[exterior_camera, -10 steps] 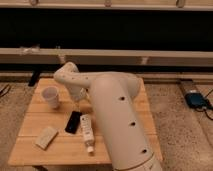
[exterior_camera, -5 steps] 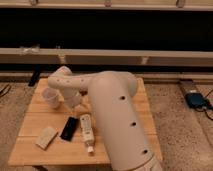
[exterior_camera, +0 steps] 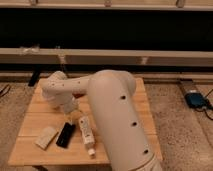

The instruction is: Push the eraser across the table

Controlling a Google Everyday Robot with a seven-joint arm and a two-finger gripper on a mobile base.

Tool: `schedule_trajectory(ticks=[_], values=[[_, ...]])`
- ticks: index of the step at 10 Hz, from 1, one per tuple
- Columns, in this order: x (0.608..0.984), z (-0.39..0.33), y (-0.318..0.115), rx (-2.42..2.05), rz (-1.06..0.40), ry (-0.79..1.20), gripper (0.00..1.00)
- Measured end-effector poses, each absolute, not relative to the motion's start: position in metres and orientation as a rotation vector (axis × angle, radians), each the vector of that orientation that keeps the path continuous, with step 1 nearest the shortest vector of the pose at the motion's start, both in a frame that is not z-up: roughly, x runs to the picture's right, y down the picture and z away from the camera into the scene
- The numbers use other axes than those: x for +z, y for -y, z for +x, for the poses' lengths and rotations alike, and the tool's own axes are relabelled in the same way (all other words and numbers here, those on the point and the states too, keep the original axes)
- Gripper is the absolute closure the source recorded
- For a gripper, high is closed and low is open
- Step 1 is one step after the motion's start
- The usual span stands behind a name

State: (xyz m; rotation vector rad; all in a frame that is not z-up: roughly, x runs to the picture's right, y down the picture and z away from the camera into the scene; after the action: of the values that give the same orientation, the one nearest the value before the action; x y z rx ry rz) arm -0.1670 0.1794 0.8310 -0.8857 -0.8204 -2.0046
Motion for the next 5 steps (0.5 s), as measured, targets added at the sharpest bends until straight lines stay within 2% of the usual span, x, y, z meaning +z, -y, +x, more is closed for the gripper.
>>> schedule_trajectory(ticks=[5], values=[[0.822, -0.185, -0.187, -2.052, -0.837, 0.894, 0.37]])
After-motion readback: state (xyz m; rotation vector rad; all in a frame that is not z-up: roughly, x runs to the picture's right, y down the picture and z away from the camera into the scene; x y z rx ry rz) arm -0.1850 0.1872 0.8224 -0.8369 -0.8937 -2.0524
